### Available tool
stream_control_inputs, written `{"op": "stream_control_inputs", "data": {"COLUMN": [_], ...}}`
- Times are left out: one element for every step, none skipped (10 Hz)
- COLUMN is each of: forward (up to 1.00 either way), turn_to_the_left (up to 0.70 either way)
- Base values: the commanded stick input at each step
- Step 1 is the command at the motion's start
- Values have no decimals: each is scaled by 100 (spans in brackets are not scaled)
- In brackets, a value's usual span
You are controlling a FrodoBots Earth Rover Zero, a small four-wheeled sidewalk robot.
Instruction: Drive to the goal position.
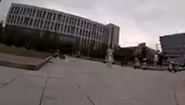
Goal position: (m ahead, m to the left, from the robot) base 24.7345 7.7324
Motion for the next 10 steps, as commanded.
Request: {"op": "stream_control_inputs", "data": {"forward": [70, 70, 70, 70, 70, 70, 70, 70, 70, 70], "turn_to_the_left": [0, 0, 0, 0, 0, 0, 0, 0, 0, 0]}}
